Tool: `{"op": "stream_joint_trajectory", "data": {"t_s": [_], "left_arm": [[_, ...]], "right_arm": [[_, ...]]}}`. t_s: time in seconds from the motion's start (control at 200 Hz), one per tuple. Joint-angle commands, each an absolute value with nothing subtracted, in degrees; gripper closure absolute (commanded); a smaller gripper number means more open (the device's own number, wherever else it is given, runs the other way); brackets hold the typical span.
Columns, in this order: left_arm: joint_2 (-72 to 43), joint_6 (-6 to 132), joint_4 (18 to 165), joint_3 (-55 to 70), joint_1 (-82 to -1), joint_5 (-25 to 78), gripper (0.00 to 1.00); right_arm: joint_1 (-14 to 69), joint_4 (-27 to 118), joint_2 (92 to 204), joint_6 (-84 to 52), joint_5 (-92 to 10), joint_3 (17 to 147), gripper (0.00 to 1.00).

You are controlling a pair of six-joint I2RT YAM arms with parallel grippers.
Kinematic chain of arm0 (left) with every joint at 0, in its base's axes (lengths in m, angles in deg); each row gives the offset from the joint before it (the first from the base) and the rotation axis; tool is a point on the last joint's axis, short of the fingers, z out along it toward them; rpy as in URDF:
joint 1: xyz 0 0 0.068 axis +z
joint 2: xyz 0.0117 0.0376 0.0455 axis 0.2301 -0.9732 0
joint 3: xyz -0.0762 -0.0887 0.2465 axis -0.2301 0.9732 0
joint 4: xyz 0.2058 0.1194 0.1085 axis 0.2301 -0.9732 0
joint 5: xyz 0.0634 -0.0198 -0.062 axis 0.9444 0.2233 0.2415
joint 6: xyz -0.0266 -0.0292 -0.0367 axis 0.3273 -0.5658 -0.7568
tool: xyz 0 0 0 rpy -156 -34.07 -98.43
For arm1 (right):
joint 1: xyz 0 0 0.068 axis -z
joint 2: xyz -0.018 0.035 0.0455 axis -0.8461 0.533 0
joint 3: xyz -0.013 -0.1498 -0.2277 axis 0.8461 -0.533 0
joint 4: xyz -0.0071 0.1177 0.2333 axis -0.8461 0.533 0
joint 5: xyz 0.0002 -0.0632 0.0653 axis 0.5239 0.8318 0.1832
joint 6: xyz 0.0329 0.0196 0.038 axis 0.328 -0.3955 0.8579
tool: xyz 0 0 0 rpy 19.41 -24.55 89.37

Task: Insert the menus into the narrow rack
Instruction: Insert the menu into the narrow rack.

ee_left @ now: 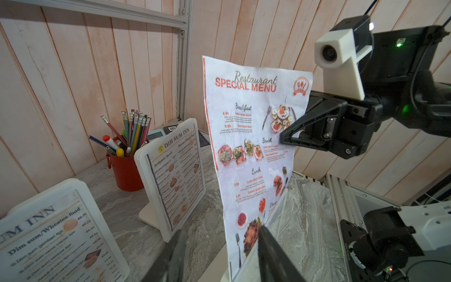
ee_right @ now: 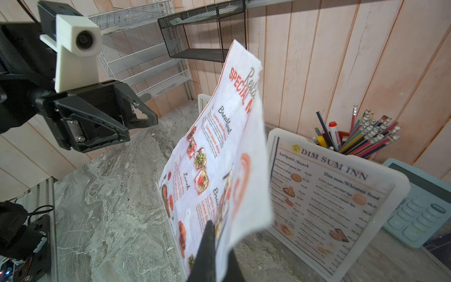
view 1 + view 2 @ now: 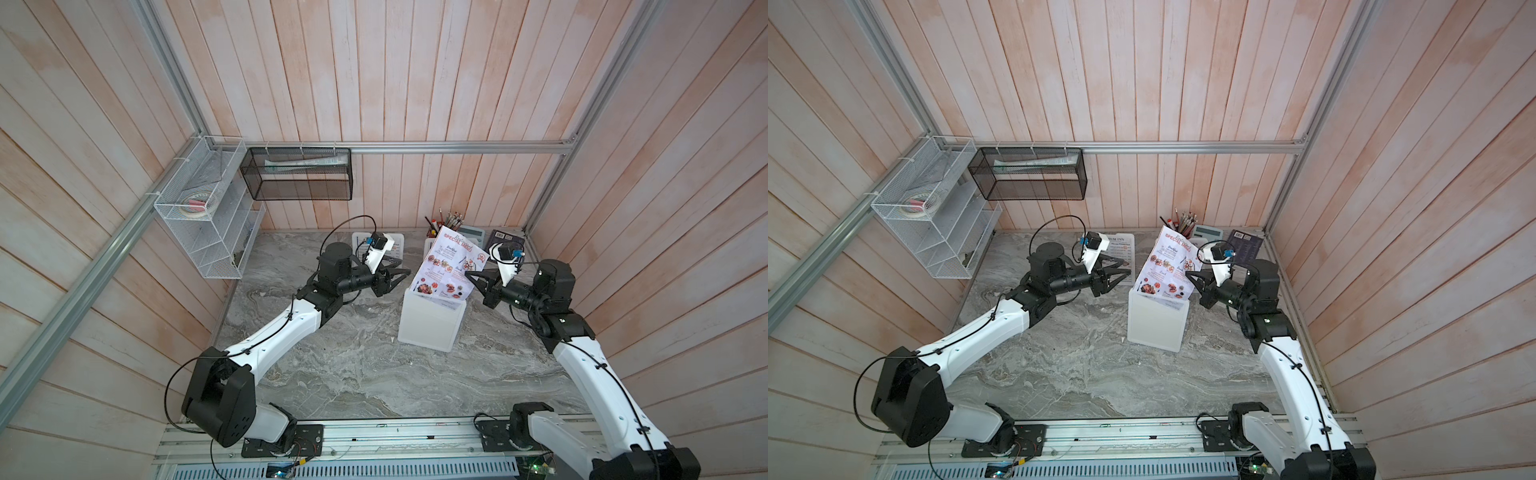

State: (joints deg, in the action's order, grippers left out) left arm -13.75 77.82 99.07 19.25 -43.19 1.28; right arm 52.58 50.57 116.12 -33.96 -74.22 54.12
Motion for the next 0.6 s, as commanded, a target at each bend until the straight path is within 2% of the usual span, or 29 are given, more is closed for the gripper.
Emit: {"op": "stream_joint_trajectory", "data": {"t_s": [0.0, 0.405, 0.595], "left_arm": [[-14.61, 77.83, 98.92, 18.60, -43.06, 0.52, 0.50], [-15.24, 77.67, 99.34, 18.54, -43.02, -1.35, 0.50], [-16.14, 77.32, 98.91, 17.50, -43.09, -2.81, 0.50]], "right_arm": [[52.87, 51.63, 115.68, -35.11, -77.06, 55.50, 1.00], [52.83, 51.84, 117.29, -36.60, -82.61, 54.31, 1.00], [53.98, 52.62, 114.94, -37.42, -80.42, 55.15, 1.00]]}}
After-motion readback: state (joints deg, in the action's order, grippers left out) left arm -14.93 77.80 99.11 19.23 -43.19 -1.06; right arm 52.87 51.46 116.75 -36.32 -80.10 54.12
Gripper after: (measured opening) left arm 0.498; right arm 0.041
